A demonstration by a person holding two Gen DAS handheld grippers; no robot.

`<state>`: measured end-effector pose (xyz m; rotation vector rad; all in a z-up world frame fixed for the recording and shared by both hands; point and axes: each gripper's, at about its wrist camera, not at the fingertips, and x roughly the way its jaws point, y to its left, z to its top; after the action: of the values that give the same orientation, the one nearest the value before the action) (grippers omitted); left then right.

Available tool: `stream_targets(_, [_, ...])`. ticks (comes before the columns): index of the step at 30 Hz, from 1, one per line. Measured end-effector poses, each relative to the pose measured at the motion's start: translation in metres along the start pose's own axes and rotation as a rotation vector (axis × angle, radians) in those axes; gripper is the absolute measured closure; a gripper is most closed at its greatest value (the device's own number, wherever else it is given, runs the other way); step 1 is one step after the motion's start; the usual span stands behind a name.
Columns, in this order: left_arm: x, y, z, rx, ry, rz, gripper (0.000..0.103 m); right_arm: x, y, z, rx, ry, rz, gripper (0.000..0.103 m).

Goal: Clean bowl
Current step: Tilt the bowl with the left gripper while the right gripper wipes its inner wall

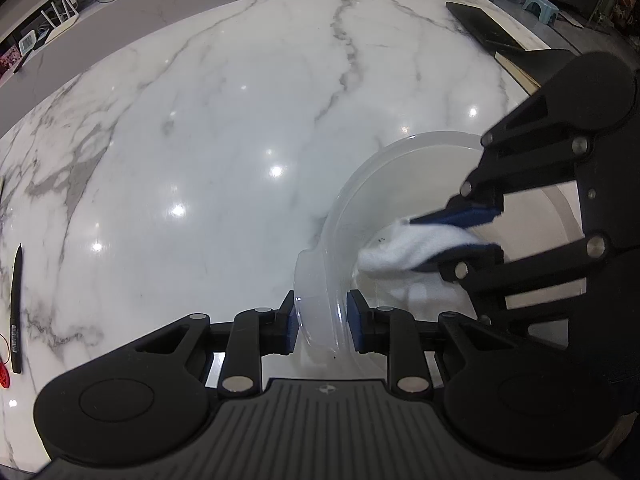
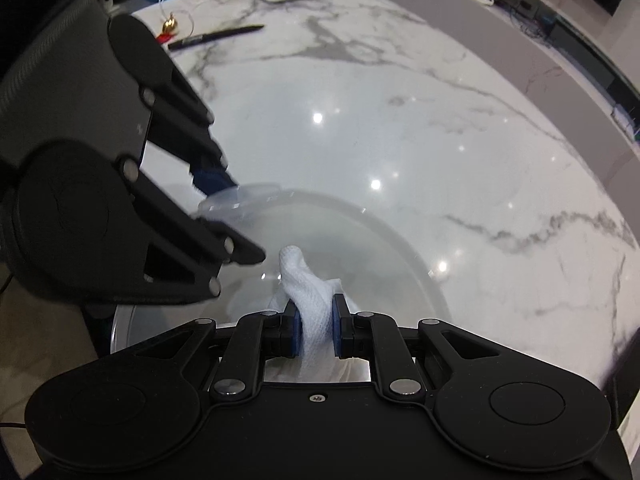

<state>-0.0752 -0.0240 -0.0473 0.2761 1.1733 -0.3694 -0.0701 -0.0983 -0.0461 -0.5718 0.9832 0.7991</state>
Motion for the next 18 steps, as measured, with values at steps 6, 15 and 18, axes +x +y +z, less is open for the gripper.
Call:
stream_targets(6, [0.0,-0.001,0.0,-0.002,0.001,0.001,0.08,-0.005,-0.009,-0.002,0.029,-0.014,-0.037,0.091])
stream_targets(15, [0.001,-0.002,0.001,-0.007,0.001,0.003,0.08,-0.014,-0.013,-0.013,0.036,0.014,-0.041,0.091])
stream_targets(18, [0.002,-0.001,0.002,-0.008,0.001,0.002,0.08,-0.015,-0.01,-0.015,0.027,0.018,-0.029,0.091])
